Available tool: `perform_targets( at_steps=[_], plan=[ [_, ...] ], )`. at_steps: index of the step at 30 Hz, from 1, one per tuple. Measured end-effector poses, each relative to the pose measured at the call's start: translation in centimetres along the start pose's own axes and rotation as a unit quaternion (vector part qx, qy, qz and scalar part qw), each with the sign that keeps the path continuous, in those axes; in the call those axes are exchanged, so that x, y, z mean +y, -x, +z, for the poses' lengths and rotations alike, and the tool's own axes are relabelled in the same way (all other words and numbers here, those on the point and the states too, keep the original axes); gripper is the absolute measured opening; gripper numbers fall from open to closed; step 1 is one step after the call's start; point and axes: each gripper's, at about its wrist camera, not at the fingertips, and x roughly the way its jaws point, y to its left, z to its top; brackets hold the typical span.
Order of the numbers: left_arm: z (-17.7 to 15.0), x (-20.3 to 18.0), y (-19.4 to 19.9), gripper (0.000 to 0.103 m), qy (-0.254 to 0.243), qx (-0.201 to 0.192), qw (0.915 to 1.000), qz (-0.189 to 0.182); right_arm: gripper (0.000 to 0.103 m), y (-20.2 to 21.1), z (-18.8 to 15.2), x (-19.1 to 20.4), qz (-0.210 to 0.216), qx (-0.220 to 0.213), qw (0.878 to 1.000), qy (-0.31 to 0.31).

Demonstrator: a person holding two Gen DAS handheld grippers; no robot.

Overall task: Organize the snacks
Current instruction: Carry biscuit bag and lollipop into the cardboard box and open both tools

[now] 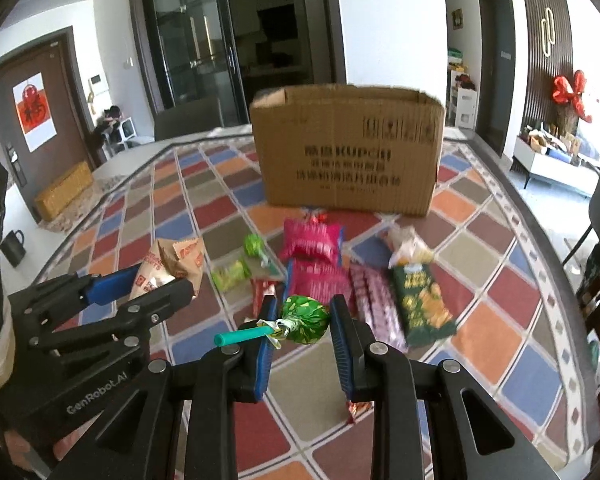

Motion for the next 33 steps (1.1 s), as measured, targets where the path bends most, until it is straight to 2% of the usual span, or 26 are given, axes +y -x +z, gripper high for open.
perform_targets(
  at_steps=[5,13,19,27,33],
  plan=[
    [2.7,-0.5,0.5,0.041,-0.012,-0.021,0.9997,-0.003,0.028,0.8,1.9,-0.4,0.005,-0.022,1.000,-0.004],
    [6.8,-0.6,-0.2,0.041,-0.008,-0.026,0.9991,-0.032,0.028,1.0,5.7,-1.2,0.009,-0.041,0.999,-0.009],
    [10.3,-0.9,-1.1,0.041,-0.018,-0.035,0.9988,-0.030,0.028,0.2,9.0,-1.9,0.001,-0.052,0.999,-0.009],
    [14.7,-0.7,-2.8,0.041,-0.019,-0.033,0.9988,-0.030,0.028,-0.9,13.6,-2.6,-0.018,-0.068,0.997,0.010],
    [18.0,-0.6,-4.7,0.041,-0.019,-0.016,0.9990,-0.036,0.028,-2.4,16.7,-3.7,-0.017,-0.059,0.998,0.005]
  ],
)
